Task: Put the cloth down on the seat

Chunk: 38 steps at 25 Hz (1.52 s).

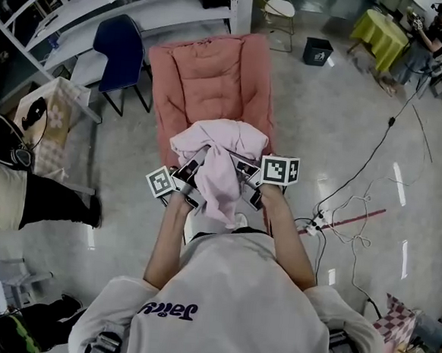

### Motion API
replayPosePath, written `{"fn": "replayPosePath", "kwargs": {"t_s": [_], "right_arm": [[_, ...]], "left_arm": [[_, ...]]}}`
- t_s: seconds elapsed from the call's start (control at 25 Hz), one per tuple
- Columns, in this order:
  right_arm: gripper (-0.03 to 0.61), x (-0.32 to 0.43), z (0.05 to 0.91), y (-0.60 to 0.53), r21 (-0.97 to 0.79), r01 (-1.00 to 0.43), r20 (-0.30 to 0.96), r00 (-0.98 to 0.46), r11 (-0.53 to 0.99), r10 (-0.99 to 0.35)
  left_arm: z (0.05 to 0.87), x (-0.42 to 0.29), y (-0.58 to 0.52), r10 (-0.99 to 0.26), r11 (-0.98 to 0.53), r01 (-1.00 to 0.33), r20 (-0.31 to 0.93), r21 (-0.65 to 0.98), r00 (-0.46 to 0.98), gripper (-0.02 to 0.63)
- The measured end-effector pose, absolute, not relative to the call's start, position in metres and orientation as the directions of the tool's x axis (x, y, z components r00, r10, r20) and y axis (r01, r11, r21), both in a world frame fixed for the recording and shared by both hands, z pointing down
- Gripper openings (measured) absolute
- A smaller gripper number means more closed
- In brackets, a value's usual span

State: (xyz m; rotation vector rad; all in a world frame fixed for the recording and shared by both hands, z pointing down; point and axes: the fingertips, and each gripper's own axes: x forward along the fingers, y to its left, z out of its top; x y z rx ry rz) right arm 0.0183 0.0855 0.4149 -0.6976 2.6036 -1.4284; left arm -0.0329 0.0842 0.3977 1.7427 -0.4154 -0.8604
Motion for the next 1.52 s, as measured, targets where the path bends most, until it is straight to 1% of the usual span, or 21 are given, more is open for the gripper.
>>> {"fn": "replayPosePath", "kwargs": {"t_s": [0.12, 0.28, 0.48, 0.6, 0.8, 1.08, 1.24, 1.52], "right_arm": [[0.272, 0.027, 0.429, 0.071, -0.812, -0.351, 0.175, -0.908, 0.467, -0.38], [0.272, 0.02, 0.454, 0.053, -0.828, -0.332, 0.21, -0.931, 0.452, -0.298], [0.272, 0.008, 0.491, 0.028, -0.841, -0.346, 0.259, -0.933, 0.415, -0.252], [0.273, 0.0, 0.517, 0.004, -0.853, -0.365, 0.281, -0.924, 0.374, -0.259], [0.281, -0.005, 0.559, -0.045, -0.814, -0.465, 0.382, -0.88, 0.347, -0.283], [0.281, -0.015, 0.623, -0.112, -0.8, -0.526, 0.442, -0.842, 0.289, -0.31], [0.281, -0.015, 0.667, -0.15, -0.793, -0.56, 0.463, -0.81, 0.241, -0.36], [0.281, -0.024, 0.756, -0.201, -0.754, -0.629, 0.541, -0.758, 0.19, -0.364]], "left_arm": [[0.412, -0.024, 0.072, -0.692, -0.321, 0.118, -0.318, 0.94, 0.648, 0.21], [0.435, -0.029, 0.055, -0.734, -0.275, 0.081, -0.263, 0.958, 0.626, 0.212], [0.473, -0.04, 0.03, -0.746, -0.204, -0.004, -0.153, 0.979, 0.648, 0.212], [0.499, -0.049, 0.004, -0.736, -0.177, -0.044, -0.102, 0.983, 0.67, 0.213], [0.544, -0.053, -0.046, -0.668, -0.128, -0.096, -0.014, 0.987, 0.744, 0.216], [0.614, -0.063, -0.116, -0.615, -0.065, -0.08, 0.023, 0.995, 0.788, 0.216], [0.659, -0.067, -0.157, -0.577, -0.103, -0.111, 0.031, 0.988, 0.816, 0.216], [0.744, -0.076, -0.212, -0.56, -0.058, -0.16, 0.101, 0.985, 0.822, 0.219]]}}
